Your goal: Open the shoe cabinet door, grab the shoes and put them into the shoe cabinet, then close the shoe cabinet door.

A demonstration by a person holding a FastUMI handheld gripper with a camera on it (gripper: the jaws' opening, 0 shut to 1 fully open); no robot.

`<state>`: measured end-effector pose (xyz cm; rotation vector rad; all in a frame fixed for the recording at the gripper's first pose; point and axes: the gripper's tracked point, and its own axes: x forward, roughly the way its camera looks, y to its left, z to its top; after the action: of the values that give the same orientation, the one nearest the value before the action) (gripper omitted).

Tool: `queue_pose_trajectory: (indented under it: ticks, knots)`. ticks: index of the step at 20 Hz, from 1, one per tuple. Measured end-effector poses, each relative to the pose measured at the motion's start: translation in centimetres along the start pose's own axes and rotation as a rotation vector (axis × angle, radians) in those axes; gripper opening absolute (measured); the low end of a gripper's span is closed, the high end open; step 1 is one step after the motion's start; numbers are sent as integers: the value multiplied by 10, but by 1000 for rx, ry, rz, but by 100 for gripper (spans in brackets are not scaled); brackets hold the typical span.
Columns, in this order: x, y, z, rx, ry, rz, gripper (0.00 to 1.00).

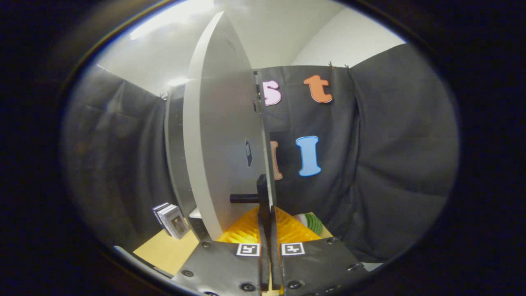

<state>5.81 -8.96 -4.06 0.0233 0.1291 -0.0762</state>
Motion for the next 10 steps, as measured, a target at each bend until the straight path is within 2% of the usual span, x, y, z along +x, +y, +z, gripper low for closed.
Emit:
queue_pose_trajectory:
  ticks: [4,10]
  knots:
    - [1,-12,3,-14,-7,-7,4]
    - [6,-28,2,10,0,25,4]
